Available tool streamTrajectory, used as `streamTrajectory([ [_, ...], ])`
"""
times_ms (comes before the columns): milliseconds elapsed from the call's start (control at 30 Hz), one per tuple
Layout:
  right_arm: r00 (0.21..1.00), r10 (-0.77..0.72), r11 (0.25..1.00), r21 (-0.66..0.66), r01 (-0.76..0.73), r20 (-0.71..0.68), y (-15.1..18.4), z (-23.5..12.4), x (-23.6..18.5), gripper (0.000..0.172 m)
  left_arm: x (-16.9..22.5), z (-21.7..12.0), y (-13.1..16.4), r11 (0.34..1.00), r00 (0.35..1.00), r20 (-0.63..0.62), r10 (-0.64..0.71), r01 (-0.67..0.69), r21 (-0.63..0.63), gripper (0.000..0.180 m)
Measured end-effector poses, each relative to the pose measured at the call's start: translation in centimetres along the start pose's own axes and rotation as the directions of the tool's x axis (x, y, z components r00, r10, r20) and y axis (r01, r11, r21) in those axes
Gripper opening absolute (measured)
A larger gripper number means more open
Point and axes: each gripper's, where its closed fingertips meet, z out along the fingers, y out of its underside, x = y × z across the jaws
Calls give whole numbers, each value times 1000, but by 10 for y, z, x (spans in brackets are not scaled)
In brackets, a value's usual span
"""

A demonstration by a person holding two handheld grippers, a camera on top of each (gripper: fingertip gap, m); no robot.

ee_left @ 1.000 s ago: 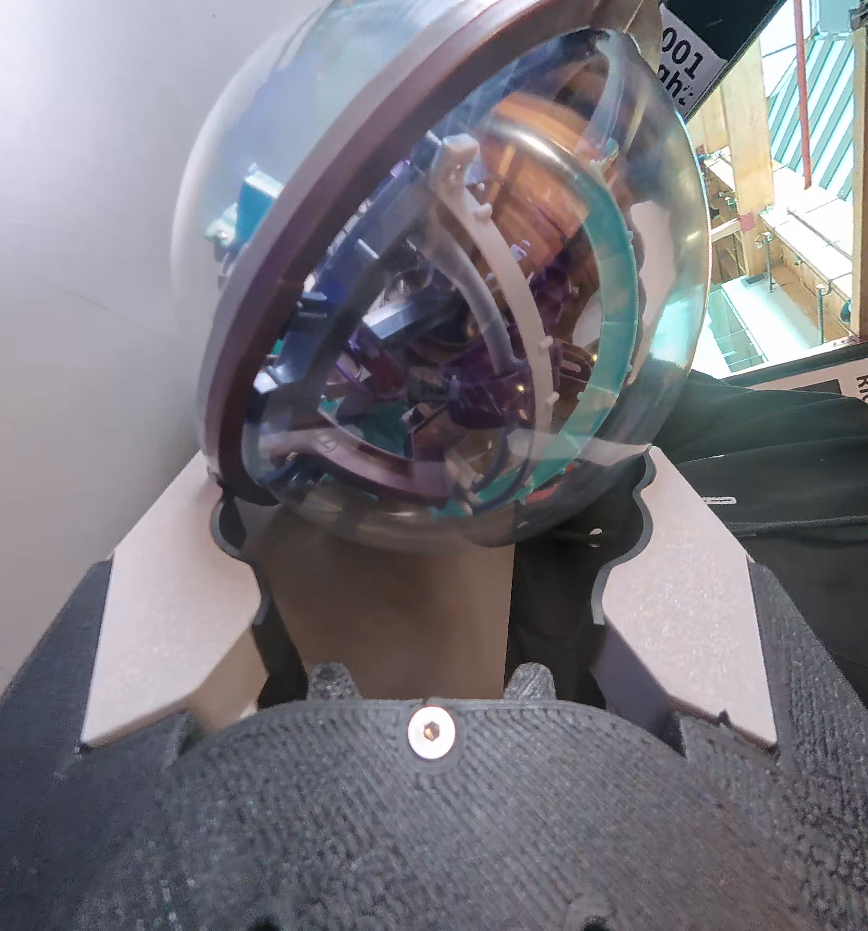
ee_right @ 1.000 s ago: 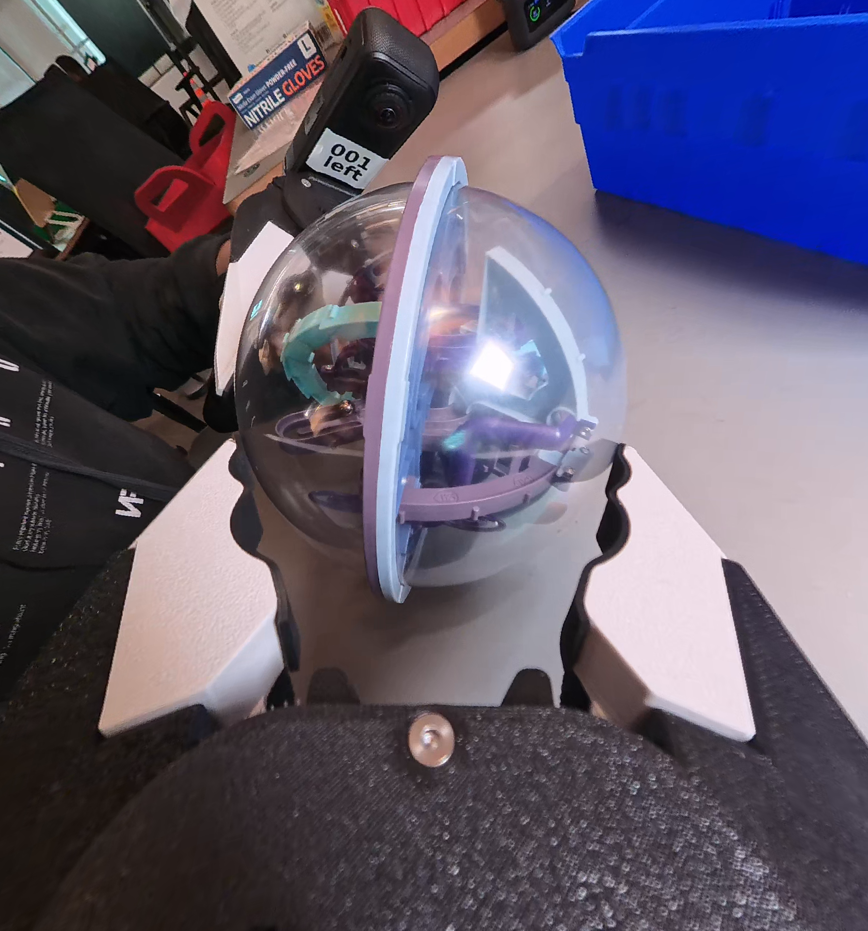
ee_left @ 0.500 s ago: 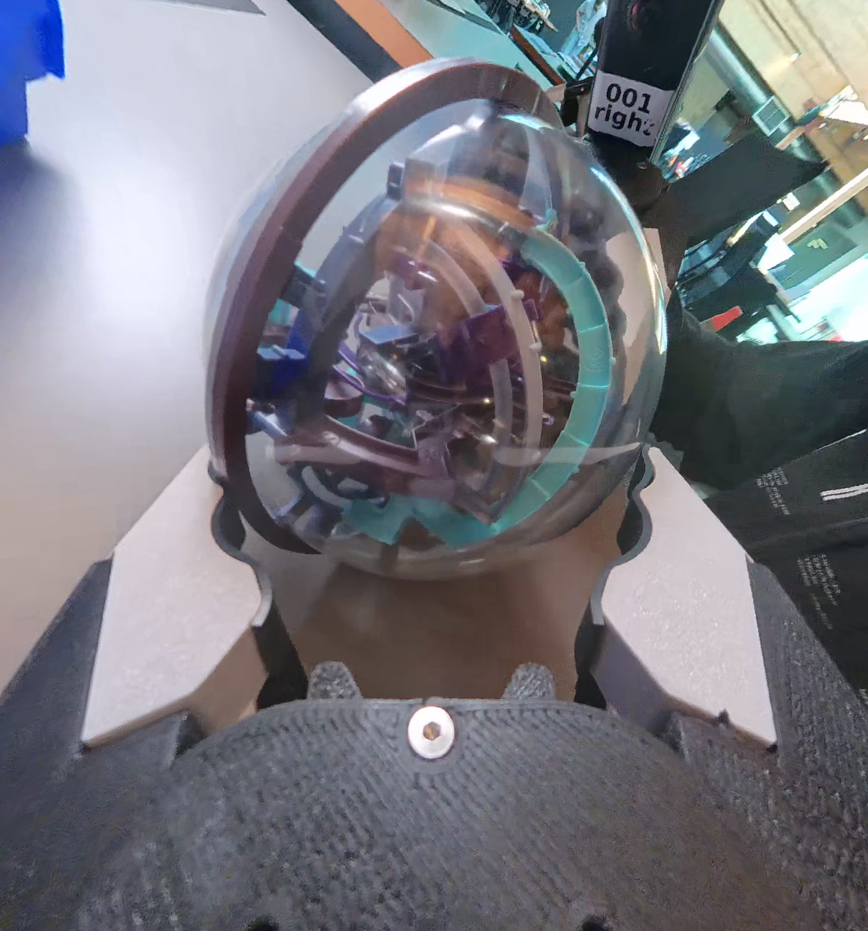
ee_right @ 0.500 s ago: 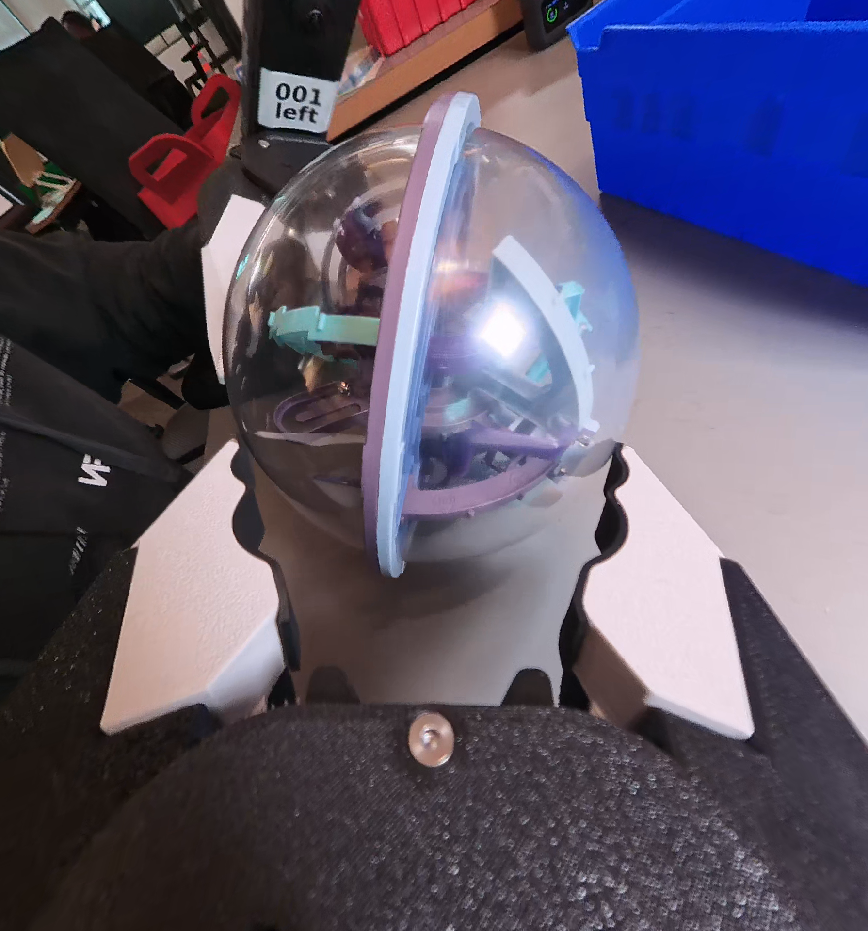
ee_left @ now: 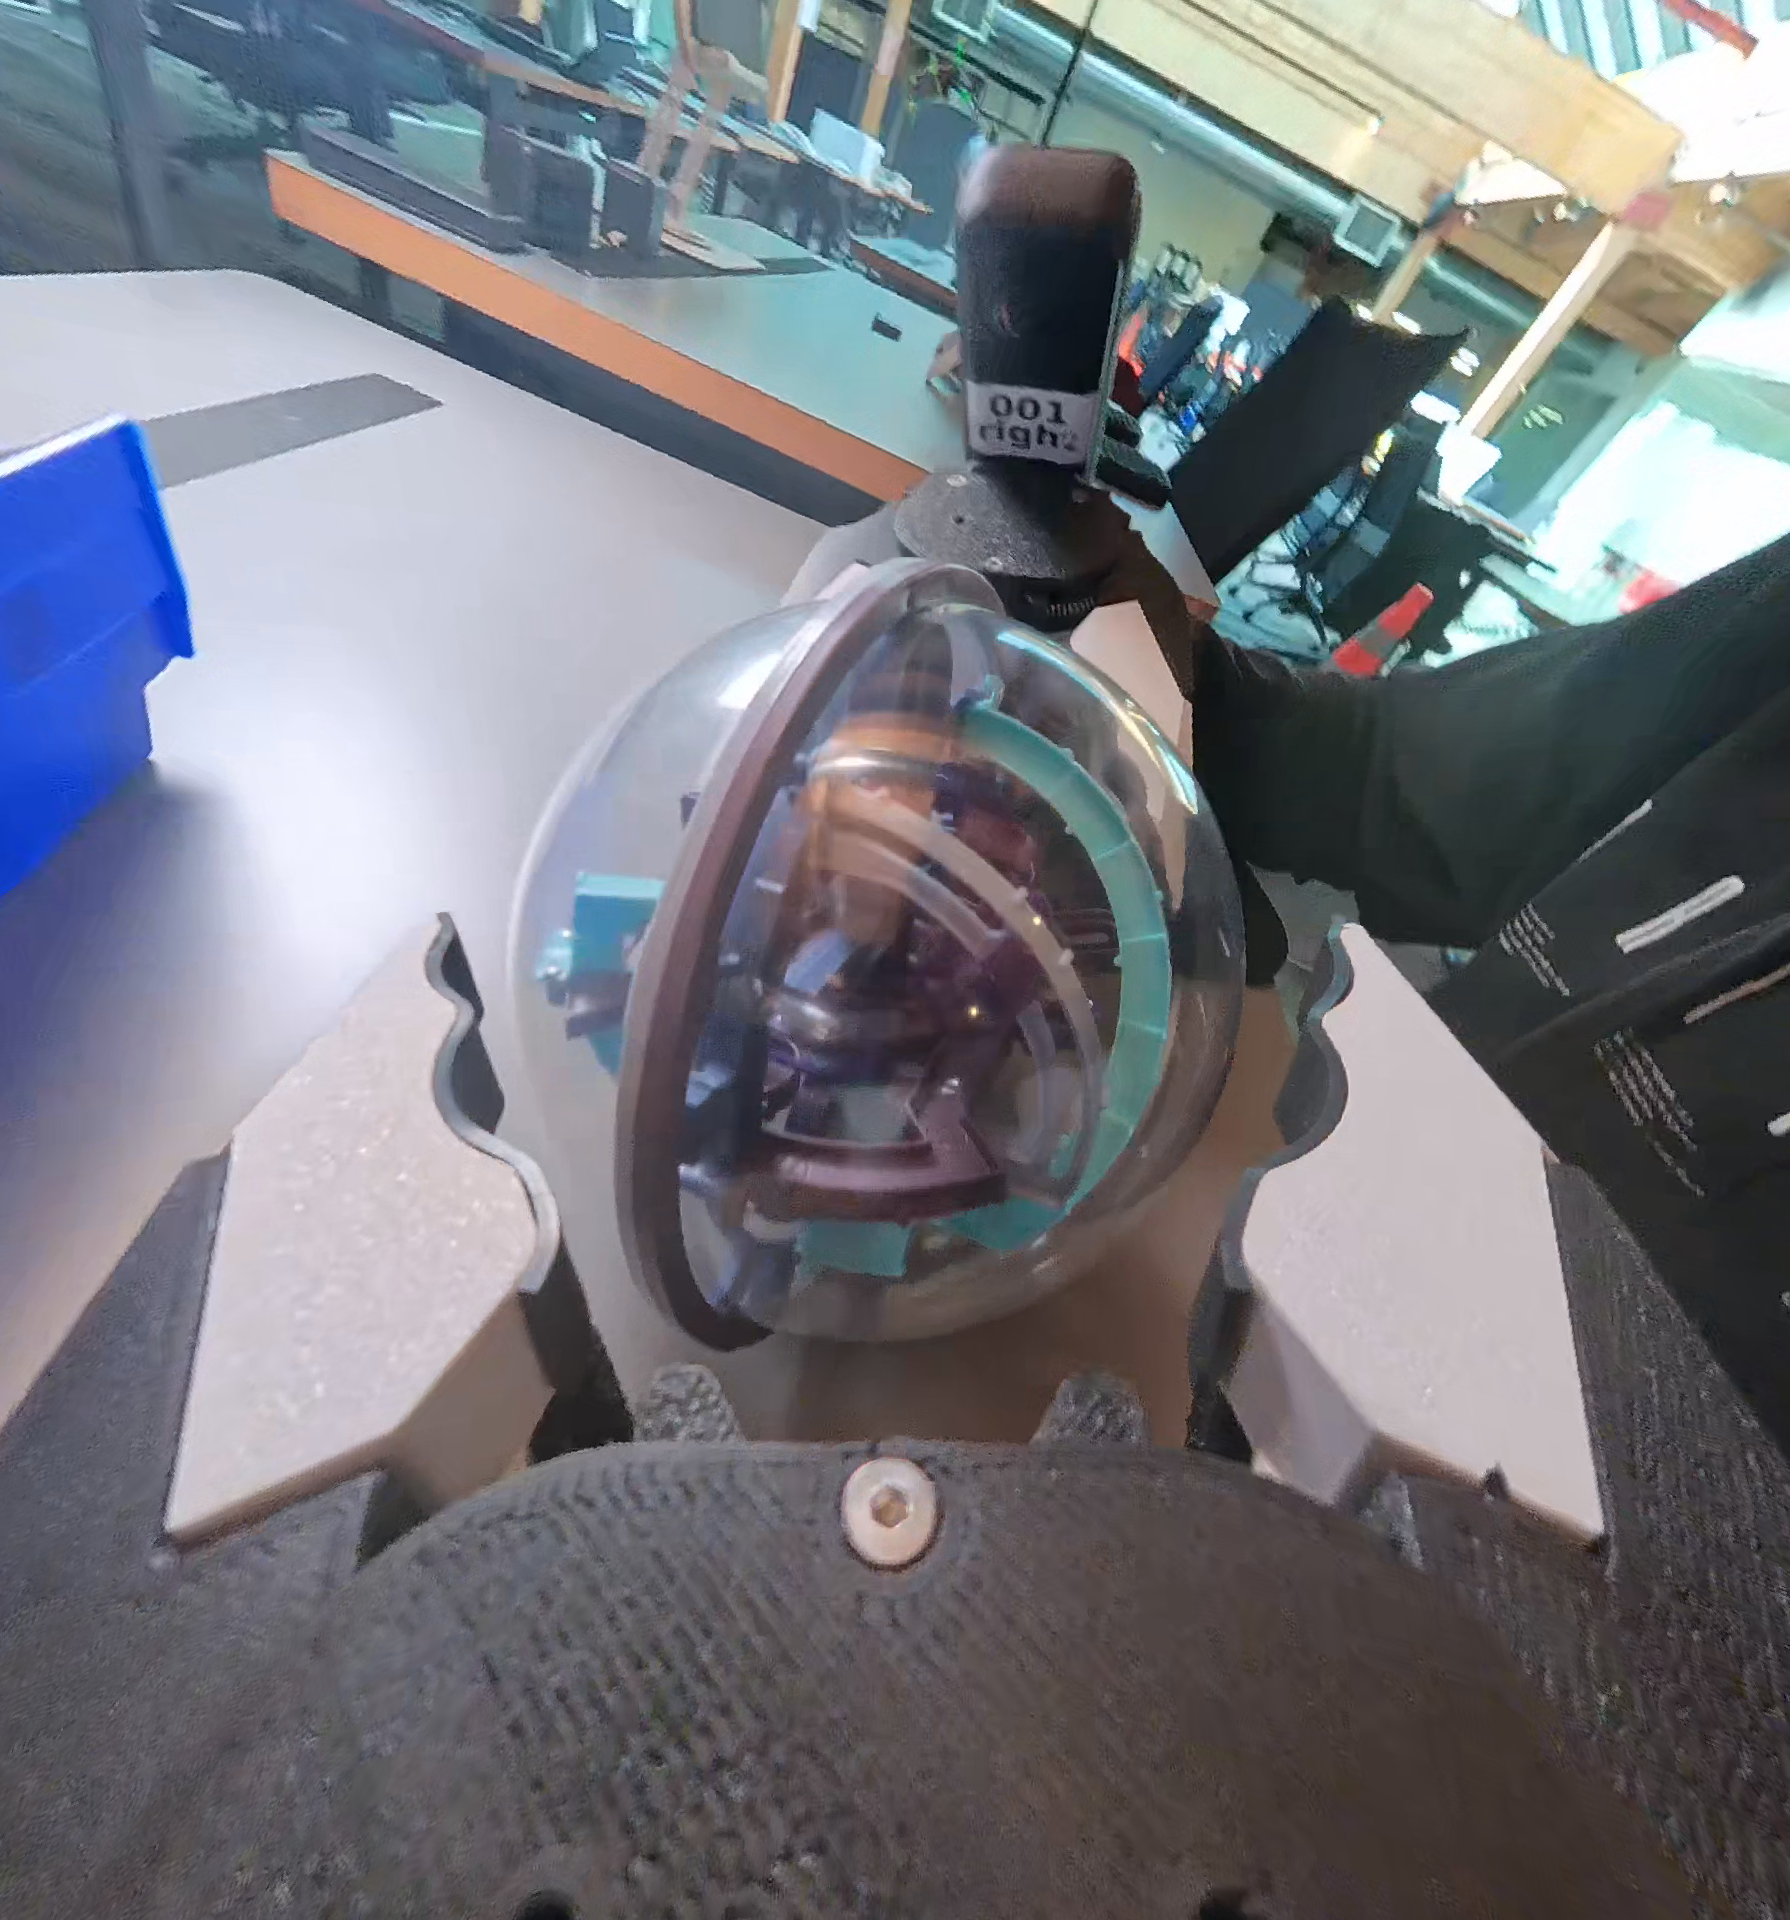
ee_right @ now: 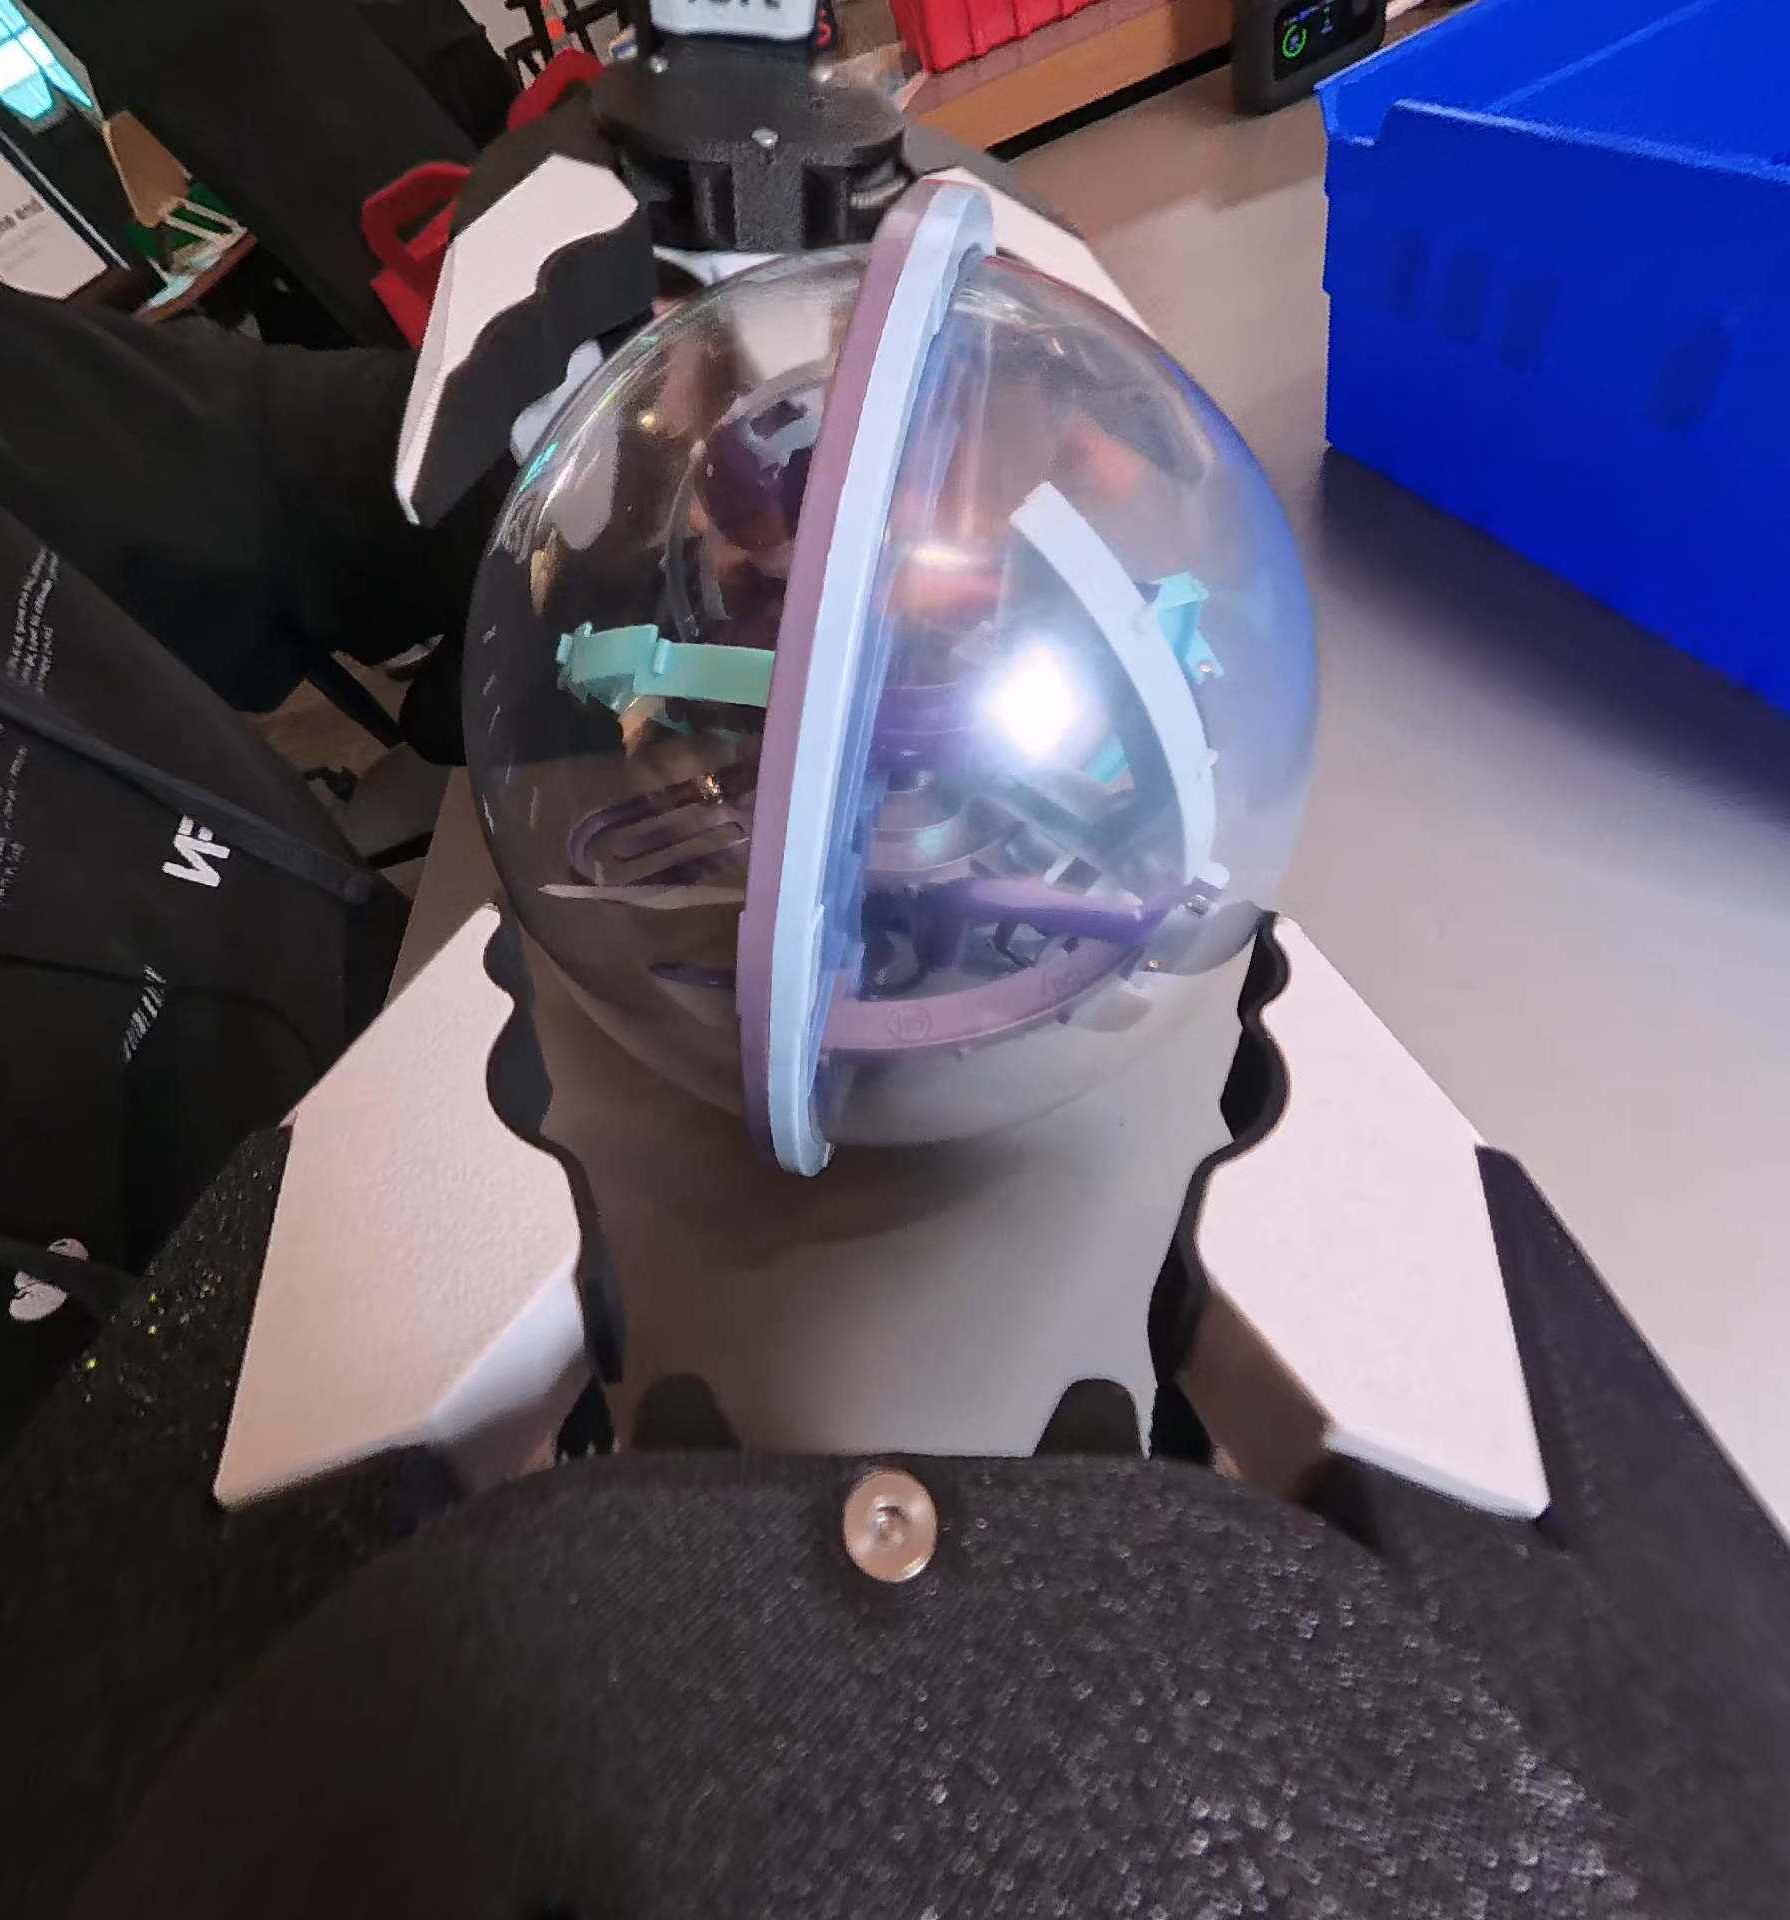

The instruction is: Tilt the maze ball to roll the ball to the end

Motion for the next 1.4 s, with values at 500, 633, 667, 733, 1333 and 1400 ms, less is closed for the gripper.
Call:
streamTrajectory([
  [500, 994, -68, 998, 12, 69, -87, -4, -9, -4, 125, 3, 11, 12, 997, 998, 15, 59, -58, -59, 153],
  [633, 974, -47, 998, 26, 54, -221, -2, -19, -8, 121, 3, 9, 11, 998, 997, 55, 54, -53, -32, 151],
  [667, 967, -44, 999, 14, 49, -250, 2, -18, -10, 121, 3, 9, 11, 998, 996, 64, 60, -59, -24, 150],
  [733, 952, -61, 998, -27, 55, -299, 13, -12, -11, 124, 4, 11, 10, 997, 994, 79, 72, -71, -10, 150],
  [1333, 978, -151, 988, -54, 145, -145, 21, 0, -10, 124, 12, -5, -3, 995, 998, -61, -1, 8, 104, 137],
  [1400, 978, -161, 986, -56, 155, -133, 21, 1, -10, 120, 9, -7, -6, 992, 998, -63, 4, 4, 129, 139],
])
